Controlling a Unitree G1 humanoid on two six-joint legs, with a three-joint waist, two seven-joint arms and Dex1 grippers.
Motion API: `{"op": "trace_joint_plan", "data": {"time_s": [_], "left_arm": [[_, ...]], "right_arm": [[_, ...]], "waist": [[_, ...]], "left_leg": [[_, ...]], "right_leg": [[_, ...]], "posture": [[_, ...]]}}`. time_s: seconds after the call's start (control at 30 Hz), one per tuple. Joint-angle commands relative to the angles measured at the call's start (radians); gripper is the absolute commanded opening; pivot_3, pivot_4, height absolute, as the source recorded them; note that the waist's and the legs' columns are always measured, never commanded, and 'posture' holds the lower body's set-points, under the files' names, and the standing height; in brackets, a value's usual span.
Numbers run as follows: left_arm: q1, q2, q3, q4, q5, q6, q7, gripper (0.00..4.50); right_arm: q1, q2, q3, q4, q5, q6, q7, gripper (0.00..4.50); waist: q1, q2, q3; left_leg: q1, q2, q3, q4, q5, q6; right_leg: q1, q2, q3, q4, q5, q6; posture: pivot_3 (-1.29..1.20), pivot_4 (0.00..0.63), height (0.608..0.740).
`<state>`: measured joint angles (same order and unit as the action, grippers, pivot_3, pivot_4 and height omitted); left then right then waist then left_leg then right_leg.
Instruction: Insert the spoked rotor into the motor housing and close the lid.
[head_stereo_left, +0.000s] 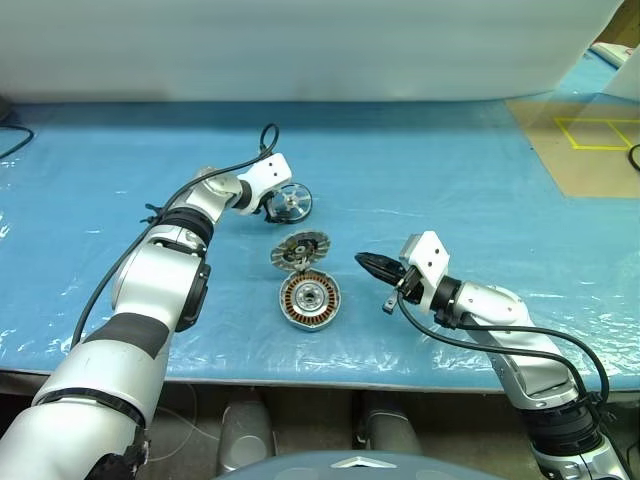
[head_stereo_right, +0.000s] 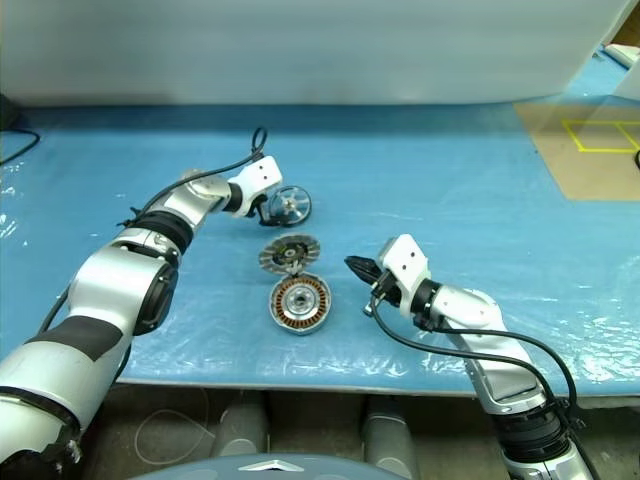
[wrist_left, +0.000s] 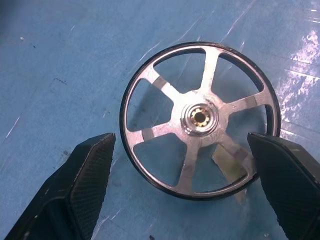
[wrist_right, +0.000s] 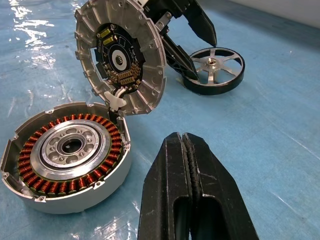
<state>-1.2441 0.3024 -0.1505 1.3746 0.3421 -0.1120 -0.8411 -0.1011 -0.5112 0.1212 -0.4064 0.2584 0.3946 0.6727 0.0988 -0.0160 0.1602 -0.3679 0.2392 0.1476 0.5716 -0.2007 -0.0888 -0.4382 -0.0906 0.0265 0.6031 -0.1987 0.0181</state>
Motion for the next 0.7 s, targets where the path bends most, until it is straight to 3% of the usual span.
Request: {"op": "trace_joint_plan", "data": {"time_s": [0.03, 0.27, 0.37, 0.7], "left_arm": [[-0.005, 0.003, -0.001, -0.008, 0.004, -0.014, 0.005, 4.47], [-0.001, -0.011, -0.004, -0.007, 0.007, -0.027, -0.002, 4.47], [0.0, -0.015, -0.003, -0.006, 0.005, -0.023, -0.018, 3.92], [0.006, -0.017, 0.005, -0.006, -0.004, -0.007, -0.062, 0.51]], "right_arm": [[-0.002, -0.006, -0.02, -0.044, 0.004, -0.009, -0.005, 0.0], [0.006, -0.001, -0.013, -0.051, -0.004, -0.008, -0.016, 0.0], [0.007, -0.001, -0.012, -0.052, -0.007, -0.009, -0.022, 0.0], [0.004, 0.001, -0.012, -0.05, -0.015, -0.013, -0.031, 0.0]], "waist": [[0.0, 0.0, 0.0], [0.0, 0.0, 0.0], [0.0, 0.0, 0.0], [-0.001, 0.0, 0.0]], "left_leg": [[0.0, 0.0, 0.0, 0.0, 0.0, 0.0], [0.0, 0.0, 0.0, 0.0, 0.0, 0.0], [0.0, 0.0, 0.0, 0.0, 0.0, 0.0], [0.0, 0.0, 0.0, 0.0, 0.0, 0.0]], "right_leg": [[0.0, 0.0, 0.0, 0.0, 0.0, 0.0], [0.0, 0.0, 0.0, 0.0, 0.0, 0.0], [0.0, 0.0, 0.0, 0.0, 0.0, 0.0], [0.0, 0.0, 0.0, 0.0, 0.0, 0.0]], "posture": [[0.0, 0.15, 0.74], [0.0, 0.15, 0.74], [0.0, 0.15, 0.74], [0.0, 0.15, 0.74]]}}
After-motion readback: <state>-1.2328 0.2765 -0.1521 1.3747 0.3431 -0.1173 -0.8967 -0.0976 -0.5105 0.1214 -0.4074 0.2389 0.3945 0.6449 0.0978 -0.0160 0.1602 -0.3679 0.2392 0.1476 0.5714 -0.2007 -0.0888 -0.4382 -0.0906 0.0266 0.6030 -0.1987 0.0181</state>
